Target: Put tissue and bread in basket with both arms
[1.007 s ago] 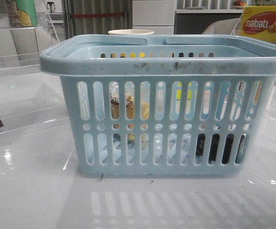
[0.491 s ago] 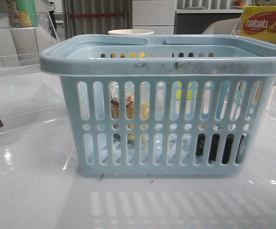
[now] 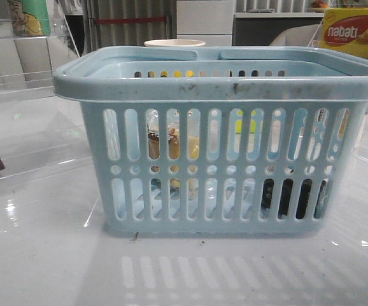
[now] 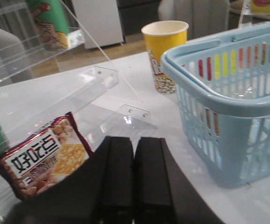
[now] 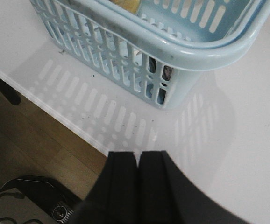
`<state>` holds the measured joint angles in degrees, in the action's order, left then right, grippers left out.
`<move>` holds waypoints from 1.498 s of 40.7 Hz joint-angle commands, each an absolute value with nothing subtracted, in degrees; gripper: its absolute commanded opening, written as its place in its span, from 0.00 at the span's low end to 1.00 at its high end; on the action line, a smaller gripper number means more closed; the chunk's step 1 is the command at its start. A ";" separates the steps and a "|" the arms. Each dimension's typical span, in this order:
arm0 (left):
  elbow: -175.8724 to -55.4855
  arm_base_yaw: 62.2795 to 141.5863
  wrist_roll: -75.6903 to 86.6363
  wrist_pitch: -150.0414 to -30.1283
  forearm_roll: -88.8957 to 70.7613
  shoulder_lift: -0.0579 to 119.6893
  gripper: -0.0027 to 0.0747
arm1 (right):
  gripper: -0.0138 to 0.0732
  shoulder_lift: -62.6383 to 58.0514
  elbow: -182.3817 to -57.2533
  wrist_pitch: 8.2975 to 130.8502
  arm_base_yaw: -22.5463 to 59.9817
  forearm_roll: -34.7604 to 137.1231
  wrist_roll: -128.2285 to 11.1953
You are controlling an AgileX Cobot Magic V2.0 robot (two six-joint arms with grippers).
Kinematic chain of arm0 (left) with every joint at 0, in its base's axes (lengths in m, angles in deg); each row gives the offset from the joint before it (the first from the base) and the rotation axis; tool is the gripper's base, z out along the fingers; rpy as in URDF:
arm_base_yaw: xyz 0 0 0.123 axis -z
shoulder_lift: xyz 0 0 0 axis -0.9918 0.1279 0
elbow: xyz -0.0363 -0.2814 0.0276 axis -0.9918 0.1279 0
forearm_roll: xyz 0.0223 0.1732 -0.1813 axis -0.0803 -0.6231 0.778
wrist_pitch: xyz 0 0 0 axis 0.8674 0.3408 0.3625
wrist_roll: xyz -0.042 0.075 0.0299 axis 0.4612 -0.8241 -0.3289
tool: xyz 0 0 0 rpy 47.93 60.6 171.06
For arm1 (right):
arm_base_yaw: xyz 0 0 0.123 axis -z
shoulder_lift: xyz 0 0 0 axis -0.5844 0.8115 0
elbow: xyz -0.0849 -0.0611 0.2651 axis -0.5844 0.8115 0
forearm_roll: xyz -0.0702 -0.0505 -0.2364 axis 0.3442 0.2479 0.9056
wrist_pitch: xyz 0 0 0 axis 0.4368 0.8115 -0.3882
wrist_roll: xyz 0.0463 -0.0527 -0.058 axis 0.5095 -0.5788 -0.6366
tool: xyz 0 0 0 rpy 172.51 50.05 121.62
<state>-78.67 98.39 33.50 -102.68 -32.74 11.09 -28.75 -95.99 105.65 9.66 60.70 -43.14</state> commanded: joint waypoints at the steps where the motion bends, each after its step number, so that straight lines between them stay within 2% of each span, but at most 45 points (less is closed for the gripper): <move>1: -74.65 95.41 33.53 -92.31 -32.70 7.89 0.16 | 0.23 -28.70 -97.48 101.85 9.98 60.86 -43.17; 9: -64.31 91.17 36.70 -80.75 -32.22 3.67 0.16 | 0.23 -28.70 -97.48 101.85 9.98 60.86 -43.17; 19: -57.70 87.35 45.27 -78.73 -35.24 0.90 0.16 | 0.23 -28.70 -97.48 101.94 9.98 60.86 -43.17; 61: -57.55 86.99 45.27 -78.86 -35.24 0.90 0.16 | 0.23 -28.70 -97.48 102.04 9.98 60.86 -43.17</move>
<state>-57.89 86.90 44.59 -84.14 -35.24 1.96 -28.75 -95.90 105.65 9.66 60.70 -43.04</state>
